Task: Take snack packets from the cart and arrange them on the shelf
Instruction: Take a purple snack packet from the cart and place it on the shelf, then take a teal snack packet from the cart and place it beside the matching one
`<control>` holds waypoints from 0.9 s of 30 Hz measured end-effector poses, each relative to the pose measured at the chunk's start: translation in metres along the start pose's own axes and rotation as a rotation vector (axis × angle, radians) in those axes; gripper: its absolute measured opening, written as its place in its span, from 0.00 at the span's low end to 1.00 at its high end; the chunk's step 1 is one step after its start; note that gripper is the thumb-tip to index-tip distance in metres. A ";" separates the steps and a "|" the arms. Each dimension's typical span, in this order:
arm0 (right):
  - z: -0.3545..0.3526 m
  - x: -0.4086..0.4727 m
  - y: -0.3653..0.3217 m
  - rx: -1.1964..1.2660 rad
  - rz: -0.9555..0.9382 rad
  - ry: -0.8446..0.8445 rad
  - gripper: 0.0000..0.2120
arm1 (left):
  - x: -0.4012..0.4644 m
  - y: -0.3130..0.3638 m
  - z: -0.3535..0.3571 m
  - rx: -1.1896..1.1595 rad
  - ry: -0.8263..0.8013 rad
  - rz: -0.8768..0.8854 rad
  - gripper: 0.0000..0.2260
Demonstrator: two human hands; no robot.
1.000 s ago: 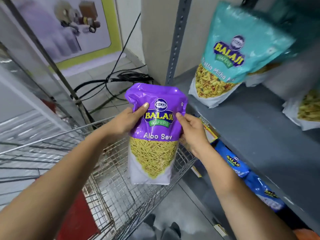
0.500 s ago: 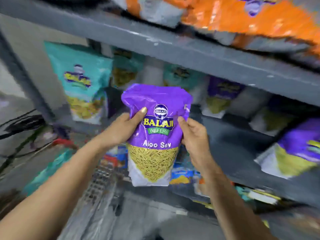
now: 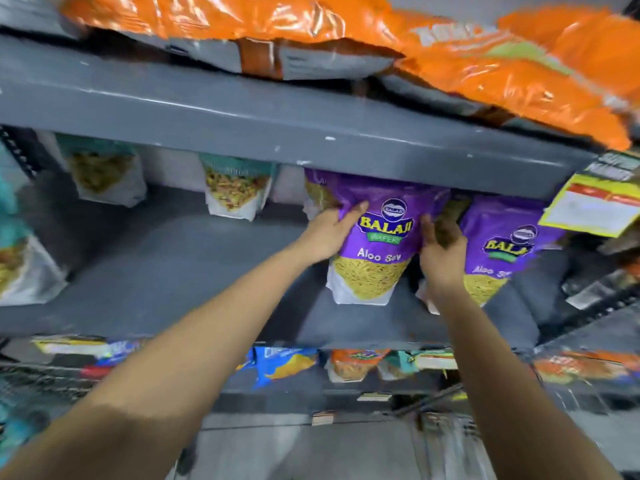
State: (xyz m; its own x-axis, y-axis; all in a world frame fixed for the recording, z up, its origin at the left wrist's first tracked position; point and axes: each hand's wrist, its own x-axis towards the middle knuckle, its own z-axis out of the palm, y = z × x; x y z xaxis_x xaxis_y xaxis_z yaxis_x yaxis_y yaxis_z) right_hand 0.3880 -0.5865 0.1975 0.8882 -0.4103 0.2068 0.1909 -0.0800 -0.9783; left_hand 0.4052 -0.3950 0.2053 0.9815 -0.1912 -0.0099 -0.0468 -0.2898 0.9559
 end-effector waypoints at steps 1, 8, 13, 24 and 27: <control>-0.004 0.004 0.008 -0.014 0.010 0.010 0.09 | 0.004 -0.001 0.007 -0.003 -0.004 0.002 0.23; 0.004 -0.009 0.022 -0.186 -0.068 0.163 0.13 | 0.008 -0.013 0.011 -0.071 0.007 0.010 0.19; 0.051 -0.075 0.012 -0.337 -0.414 0.168 0.25 | -0.030 -0.040 -0.036 -0.111 0.125 0.055 0.18; 0.250 -0.284 0.036 -0.313 -0.469 -0.807 0.14 | -0.314 -0.231 -0.232 0.090 0.807 -0.391 0.04; 0.307 -0.346 0.073 -0.415 -0.354 -1.124 0.14 | -0.407 -0.300 -0.257 0.132 1.009 -0.627 0.06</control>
State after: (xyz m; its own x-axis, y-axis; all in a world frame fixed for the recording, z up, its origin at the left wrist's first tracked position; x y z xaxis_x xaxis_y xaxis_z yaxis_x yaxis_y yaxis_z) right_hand 0.2226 -0.1714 0.0561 0.7192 0.6782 0.1507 0.5274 -0.3918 -0.7539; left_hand 0.0672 0.0107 -0.0017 0.5406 0.8234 -0.1727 0.5316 -0.1753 0.8286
